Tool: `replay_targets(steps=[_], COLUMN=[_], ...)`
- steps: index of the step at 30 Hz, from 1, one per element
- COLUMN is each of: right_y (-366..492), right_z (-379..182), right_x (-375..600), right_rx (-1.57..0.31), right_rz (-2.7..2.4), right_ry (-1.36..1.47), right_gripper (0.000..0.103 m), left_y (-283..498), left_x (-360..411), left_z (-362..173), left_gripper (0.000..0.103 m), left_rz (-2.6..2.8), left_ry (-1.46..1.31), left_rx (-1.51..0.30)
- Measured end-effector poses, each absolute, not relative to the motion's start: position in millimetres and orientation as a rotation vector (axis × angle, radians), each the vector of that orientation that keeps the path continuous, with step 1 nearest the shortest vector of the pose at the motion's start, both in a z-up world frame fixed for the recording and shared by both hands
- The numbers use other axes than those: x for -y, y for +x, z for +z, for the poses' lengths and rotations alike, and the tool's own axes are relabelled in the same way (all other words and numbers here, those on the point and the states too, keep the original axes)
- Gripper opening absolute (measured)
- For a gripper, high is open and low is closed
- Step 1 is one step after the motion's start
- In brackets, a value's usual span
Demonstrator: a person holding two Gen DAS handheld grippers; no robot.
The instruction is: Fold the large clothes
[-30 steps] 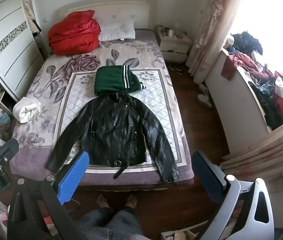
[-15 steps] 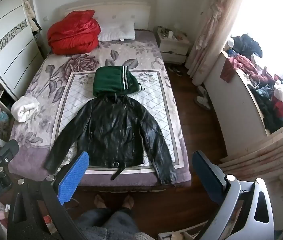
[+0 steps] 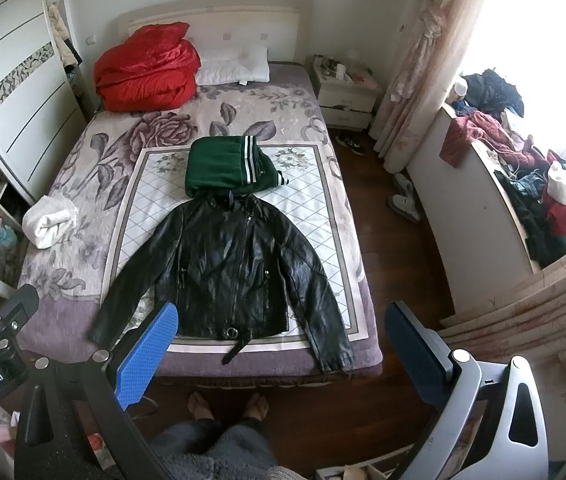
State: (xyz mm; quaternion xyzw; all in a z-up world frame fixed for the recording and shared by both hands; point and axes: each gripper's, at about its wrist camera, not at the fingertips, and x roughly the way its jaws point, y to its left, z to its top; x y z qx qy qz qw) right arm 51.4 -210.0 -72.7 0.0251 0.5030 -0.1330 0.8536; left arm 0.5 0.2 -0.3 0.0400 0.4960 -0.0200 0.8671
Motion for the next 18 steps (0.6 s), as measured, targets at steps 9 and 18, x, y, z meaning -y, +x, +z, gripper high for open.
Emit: replay_targets(steps=[9, 18], right_y=[52.5, 52.6], right_z=[-72.3, -70.9], right_x=[207.8, 209.9], right_rx=[-1.054, -1.052], right_rz=[-0.283, -0.281], right_ry=[0.052, 0.052], right_gripper=[0.103, 0.103], left_y=[0.4, 2.0], left_x=[-0.4, 4.8], left_z=[-0.2, -3.0], left_gripper=[0.103, 0.103], left_rz=[-0.045, -0.045], left_ry=[0.082, 0.080], left_rx=[-1.040, -1.041])
